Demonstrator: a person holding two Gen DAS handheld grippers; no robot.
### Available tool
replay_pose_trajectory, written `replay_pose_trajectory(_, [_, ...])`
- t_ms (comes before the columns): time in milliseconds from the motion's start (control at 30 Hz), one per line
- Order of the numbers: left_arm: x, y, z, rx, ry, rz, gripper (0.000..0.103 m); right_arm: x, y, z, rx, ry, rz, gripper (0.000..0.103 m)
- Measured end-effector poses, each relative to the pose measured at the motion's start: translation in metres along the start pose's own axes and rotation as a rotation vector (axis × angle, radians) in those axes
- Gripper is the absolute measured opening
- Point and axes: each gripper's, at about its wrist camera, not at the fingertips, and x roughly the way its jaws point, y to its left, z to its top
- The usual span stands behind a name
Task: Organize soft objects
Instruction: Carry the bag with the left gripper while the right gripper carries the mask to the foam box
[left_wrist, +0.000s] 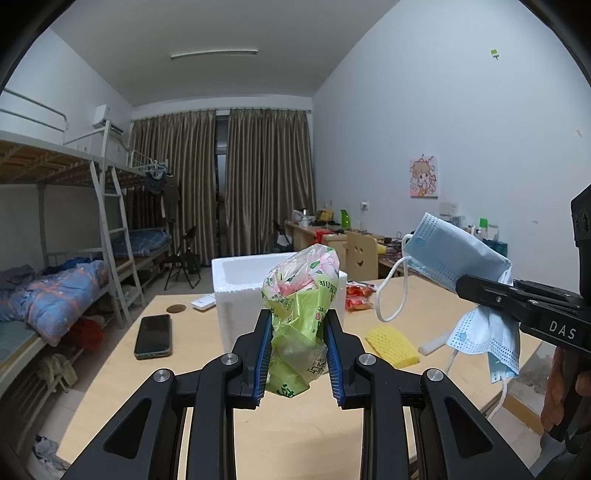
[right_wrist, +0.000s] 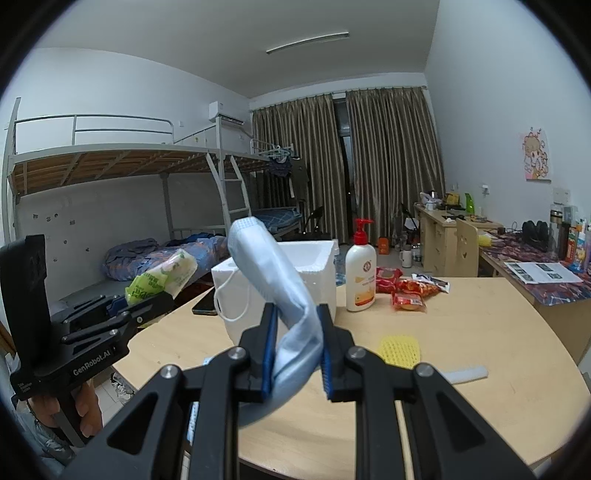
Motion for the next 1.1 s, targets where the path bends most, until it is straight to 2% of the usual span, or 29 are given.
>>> replay_pose_trajectory(433, [0.017, 0.013, 0.023, -0.011, -0.005, 0.033, 0.029, 0.025, 0.0, 0.019, -0.02, 0.002, 0.05, 0.024])
replay_pose_trajectory(1100, [0.086, 0.041, 0.064, -0.056, 0.061, 0.019, 0.029, 0.079, -0.01, 0.059, -0.023, 0.015, 0.1, 0.024])
